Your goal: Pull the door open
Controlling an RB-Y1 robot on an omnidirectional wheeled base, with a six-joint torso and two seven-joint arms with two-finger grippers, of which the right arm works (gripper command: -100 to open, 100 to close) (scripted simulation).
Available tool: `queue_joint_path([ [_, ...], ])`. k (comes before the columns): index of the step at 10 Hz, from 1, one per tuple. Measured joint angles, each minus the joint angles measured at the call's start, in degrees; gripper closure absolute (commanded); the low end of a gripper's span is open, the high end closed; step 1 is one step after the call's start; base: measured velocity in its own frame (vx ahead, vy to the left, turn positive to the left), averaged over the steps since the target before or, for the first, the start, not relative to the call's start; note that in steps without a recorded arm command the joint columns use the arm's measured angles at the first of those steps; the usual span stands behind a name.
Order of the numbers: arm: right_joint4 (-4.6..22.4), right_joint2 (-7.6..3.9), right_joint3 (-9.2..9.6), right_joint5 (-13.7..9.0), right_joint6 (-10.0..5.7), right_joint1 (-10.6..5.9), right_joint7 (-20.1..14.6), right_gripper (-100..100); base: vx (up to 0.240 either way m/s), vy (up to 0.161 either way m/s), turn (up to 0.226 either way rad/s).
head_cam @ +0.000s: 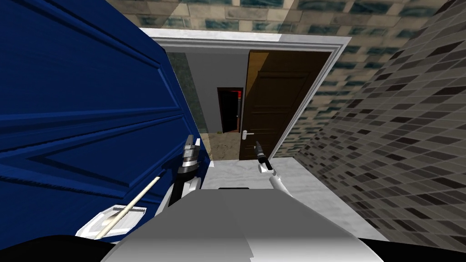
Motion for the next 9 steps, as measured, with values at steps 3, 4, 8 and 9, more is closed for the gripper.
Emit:
queue_joint_path([
  [3,3.55,-0.43,0.03,-0.32,0.50,-2.06,-0.49,-100,0.092,-0.017,0.059],
  [4,4.39,-0.59,0.05,-0.43,0.66,-2.44,-0.67,-100,0.090,-0.020,0.057],
  [8,9.39,-1.78,0.18,-1.01,1.03,-5.19,-1.81,-100,0.124,-0.032,0.062],
  [9,10.60,-2.05,0.20,-1.15,1.11,-5.88,-2.07,-100,0.133,-0.040,0.062],
])
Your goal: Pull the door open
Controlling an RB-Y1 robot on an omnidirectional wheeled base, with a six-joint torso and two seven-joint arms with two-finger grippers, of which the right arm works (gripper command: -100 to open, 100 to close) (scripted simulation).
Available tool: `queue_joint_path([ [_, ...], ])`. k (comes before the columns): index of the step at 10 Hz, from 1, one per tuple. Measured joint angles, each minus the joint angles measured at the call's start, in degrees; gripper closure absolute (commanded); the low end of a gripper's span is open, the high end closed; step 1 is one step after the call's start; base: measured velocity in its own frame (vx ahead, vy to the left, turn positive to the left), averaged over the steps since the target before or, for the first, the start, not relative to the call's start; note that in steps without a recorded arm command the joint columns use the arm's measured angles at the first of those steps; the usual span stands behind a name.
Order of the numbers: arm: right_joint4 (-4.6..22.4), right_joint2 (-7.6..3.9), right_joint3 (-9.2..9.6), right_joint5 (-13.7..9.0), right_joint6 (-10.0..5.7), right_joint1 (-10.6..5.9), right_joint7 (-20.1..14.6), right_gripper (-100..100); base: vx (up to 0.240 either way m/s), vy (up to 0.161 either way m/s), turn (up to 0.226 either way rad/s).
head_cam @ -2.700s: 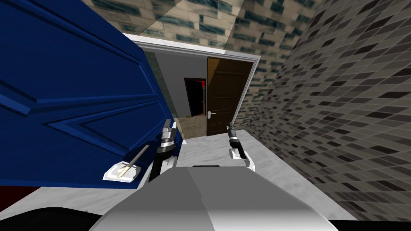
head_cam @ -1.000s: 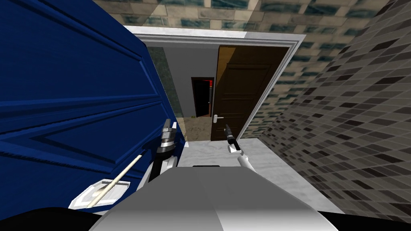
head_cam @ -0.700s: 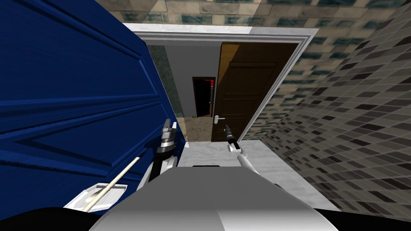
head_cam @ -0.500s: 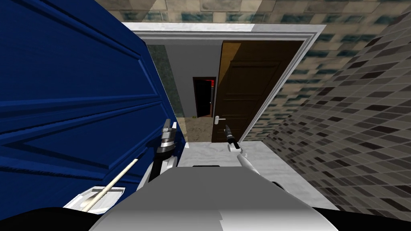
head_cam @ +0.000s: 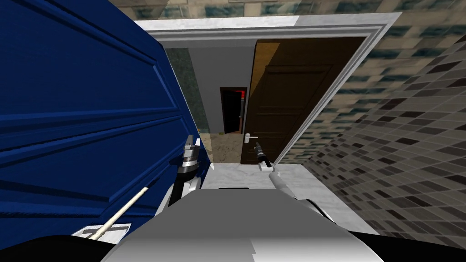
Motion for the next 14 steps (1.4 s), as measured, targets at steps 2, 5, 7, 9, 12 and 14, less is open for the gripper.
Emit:
queue_joint_path([
  [2,1.39,-0.17,0.02,-0.12,0.01,-0.71,-0.23,-100,0.086,0.006,0.113],
  [5,4.27,-3.09,-1.00,-1.03,-1.73,-0.68,-2.18,-100,0.207,0.037,0.167],
  [7,3.27,-5.52,-2.34,-1.88,-1.77,1.30,-3.63,-100,0.165,0.035,0.148],
  [9,5.56,-6.82,-2.68,-2.27,-3.12,1.00,-4.64,-100,0.089,0.035,0.112],
  [12,6.81,-9.48,-3.97,-3.20,-4.44,2.10,-6.37,-100,0.143,0.012,0.102],
  [14,6.79,-9.51,-3.99,-3.21,-4.43,2.08,-6.40,100,-0.021,0.001,-0.003],
])
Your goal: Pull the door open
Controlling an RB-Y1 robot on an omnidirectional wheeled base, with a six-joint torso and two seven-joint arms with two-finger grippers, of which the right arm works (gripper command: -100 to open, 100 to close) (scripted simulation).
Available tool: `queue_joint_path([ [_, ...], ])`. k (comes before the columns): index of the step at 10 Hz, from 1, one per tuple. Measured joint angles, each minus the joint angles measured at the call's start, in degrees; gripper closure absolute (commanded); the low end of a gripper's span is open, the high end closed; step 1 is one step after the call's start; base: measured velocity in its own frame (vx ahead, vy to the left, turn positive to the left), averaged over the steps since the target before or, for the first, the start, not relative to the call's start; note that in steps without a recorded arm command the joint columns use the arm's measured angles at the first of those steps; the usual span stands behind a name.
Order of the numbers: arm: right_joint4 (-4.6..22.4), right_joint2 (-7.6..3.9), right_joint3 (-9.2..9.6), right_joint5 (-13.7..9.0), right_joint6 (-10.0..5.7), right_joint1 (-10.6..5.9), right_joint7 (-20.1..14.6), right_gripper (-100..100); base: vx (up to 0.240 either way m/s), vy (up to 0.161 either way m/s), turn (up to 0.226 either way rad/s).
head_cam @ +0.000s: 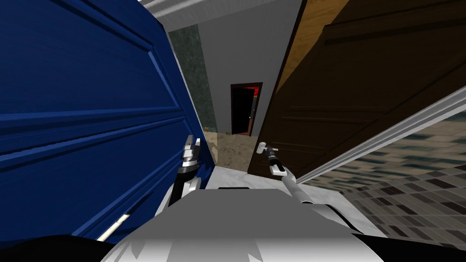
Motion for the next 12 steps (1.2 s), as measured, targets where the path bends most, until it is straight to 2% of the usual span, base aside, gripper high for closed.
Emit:
queue_joint_path([
  [5,0.04,0.06,0.08,0.03,0.04,0.02,0.05,100,-0.032,-0.008,0.004],
  [7,-1.43,-0.28,1.12,0.21,0.40,-0.02,-0.44,100,-0.184,-0.049,0.025],
  [9,-1.31,-0.46,2.88,0.53,0.03,-0.23,-1.16,100,-0.197,-0.060,0.005],
  [11,-2.22,-0.52,4.80,0.93,0.57,-0.25,-1.79,100,-0.200,-0.079,0.015],
  [12,-1.78,-0.77,5.83,1.09,0.14,-0.42,-2.30,100,-0.176,-0.111,0.016],
])
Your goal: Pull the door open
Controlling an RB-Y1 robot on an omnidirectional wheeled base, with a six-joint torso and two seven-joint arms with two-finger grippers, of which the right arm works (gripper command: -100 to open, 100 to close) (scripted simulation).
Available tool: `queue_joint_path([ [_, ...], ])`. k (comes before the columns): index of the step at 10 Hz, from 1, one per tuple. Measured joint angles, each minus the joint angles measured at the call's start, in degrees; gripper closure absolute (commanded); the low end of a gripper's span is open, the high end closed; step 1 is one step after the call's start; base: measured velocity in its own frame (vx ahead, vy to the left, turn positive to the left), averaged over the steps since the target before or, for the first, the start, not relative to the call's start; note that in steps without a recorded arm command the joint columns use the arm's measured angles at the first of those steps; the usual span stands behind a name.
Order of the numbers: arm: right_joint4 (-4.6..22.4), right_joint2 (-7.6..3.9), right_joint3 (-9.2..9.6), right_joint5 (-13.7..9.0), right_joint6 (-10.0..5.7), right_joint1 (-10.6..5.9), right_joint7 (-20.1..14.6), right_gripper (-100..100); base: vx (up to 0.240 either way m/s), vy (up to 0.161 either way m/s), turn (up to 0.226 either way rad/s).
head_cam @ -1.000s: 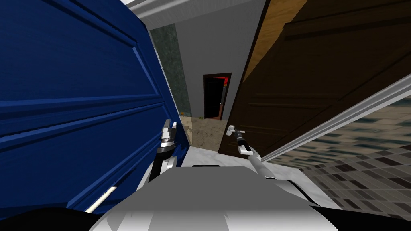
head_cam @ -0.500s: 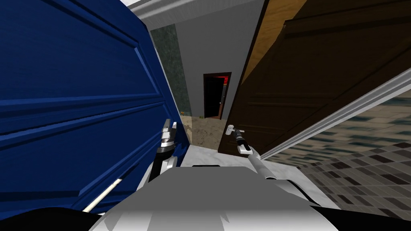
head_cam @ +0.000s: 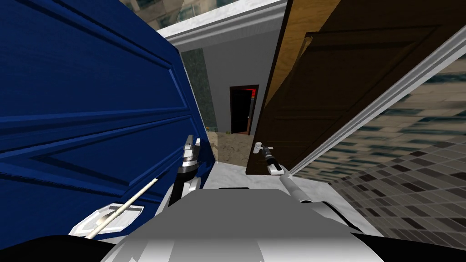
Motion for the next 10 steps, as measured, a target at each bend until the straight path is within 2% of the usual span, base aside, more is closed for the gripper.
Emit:
queue_joint_path([
  [2,-1.32,-0.05,1.81,0.35,0.22,0.45,-0.72,100,-0.135,-0.118,0.011],
  [4,-1.55,0.36,3.63,0.79,0.33,-0.25,-1.04,100,-0.120,-0.156,0.044],
  [6,-2.60,0.36,4.71,0.95,0.55,0.13,-1.51,100,-0.079,-0.035,0.117],
  [8,-2.72,-1.77,4.98,0.53,-0.60,0.77,-2.82,100,-0.197,-0.008,0.179],
  [10,-2.34,-3.85,5.63,0.11,-2.16,1.66,-4.45,100,-0.226,-0.081,0.213],
])
